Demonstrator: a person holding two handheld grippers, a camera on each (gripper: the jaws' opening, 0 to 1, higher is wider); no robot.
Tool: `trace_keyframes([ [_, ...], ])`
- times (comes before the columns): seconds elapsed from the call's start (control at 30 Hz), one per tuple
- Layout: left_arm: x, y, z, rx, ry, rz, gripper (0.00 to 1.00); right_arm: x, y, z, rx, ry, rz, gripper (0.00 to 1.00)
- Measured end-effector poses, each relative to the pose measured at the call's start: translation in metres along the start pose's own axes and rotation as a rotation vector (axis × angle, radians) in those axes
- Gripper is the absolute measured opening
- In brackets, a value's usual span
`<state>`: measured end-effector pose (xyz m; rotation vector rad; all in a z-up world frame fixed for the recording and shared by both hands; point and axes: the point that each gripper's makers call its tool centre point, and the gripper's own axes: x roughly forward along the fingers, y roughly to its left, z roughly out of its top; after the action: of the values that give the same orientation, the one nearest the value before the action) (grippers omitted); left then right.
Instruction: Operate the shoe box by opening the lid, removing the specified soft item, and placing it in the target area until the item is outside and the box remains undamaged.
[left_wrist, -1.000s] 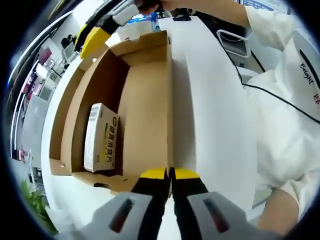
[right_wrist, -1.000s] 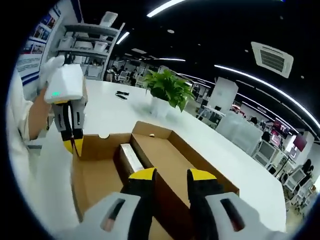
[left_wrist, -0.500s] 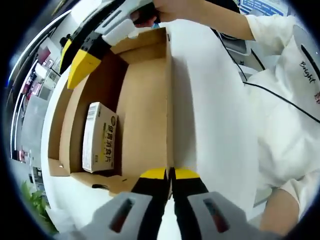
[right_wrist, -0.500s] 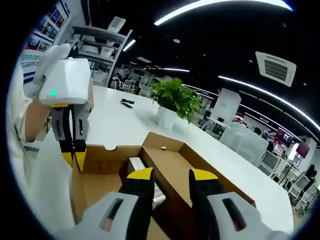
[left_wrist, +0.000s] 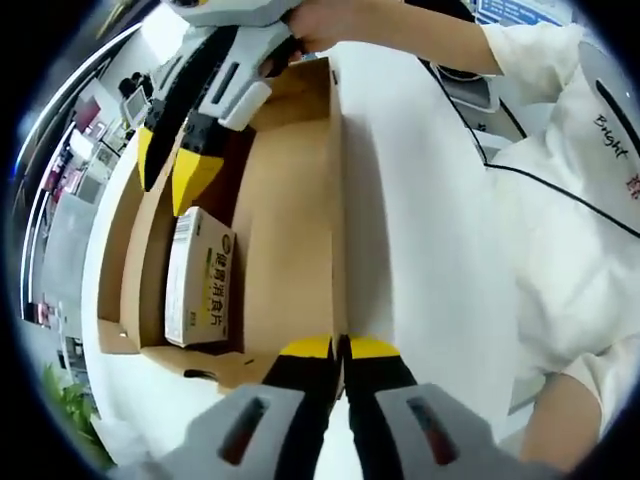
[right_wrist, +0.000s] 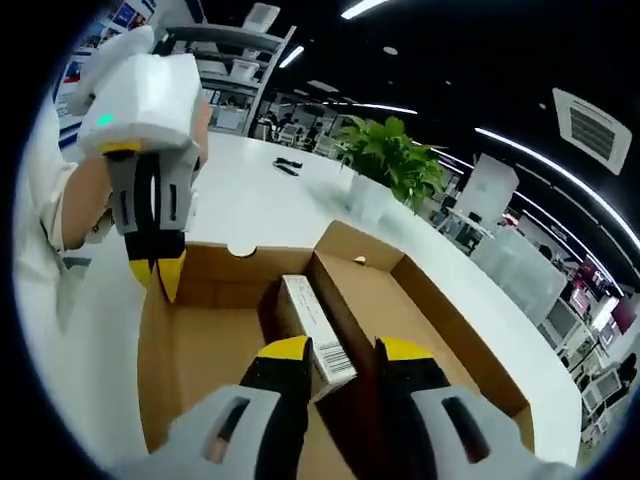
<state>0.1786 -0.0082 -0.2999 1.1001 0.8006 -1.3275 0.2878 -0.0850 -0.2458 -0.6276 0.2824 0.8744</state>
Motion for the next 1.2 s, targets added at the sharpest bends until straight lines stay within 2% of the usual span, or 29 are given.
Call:
trace_keyframes([
  [0.2,0.000,0.000,0.000,0.003,-0.005,0.002,0.02,0.007,0.000,-0.008,-0.046,0.056,-0.007,0.26],
  [0.27,0.000,-0.001,0.000,0.022,-0.008,0.004,0.02,0.008,0.000,-0.012,-0.059,0.075,0.003,0.25],
  [0.33,0.000,0.000,0.000,0.017,-0.016,0.006,0.03,0.009,0.004,-0.014,-0.048,0.083,0.025,0.25],
  [0.53,0.000,0.000,0.000,0.013,-0.016,0.008,0.03,0.022,0.010,-0.021,-0.089,0.134,0.044,0.25],
  [0.63,0.000,0.000,0.000,0.013,-0.018,0.009,0.03,0.024,0.008,-0.027,-0.169,0.186,0.019,0.25],
  [0.7,-0.001,0.001,0.000,0.013,-0.022,0.014,0.03,0.025,0.009,-0.039,-0.242,0.261,0.001,0.23],
  [0.73,-0.001,0.001,0.000,0.018,-0.026,0.020,0.03,0.028,0.008,-0.035,-0.312,0.242,-0.022,0.22],
  [0.83,-0.001,0.001,0.000,0.014,-0.027,0.018,0.03,0.023,0.011,-0.036,-0.255,0.258,-0.028,0.21],
  [0.87,0.000,0.001,0.000,0.012,-0.023,0.019,0.03,0.021,0.013,-0.035,-0.204,0.259,-0.019,0.20],
  [1.0,0.000,0.001,0.000,0.008,-0.020,0.015,0.03,0.015,0.012,-0.035,-0.188,0.256,0.011,0.19],
  [1.2,0.000,0.001,0.000,0.000,-0.013,0.011,0.03,0.009,0.014,-0.039,-0.145,0.297,0.049,0.19],
])
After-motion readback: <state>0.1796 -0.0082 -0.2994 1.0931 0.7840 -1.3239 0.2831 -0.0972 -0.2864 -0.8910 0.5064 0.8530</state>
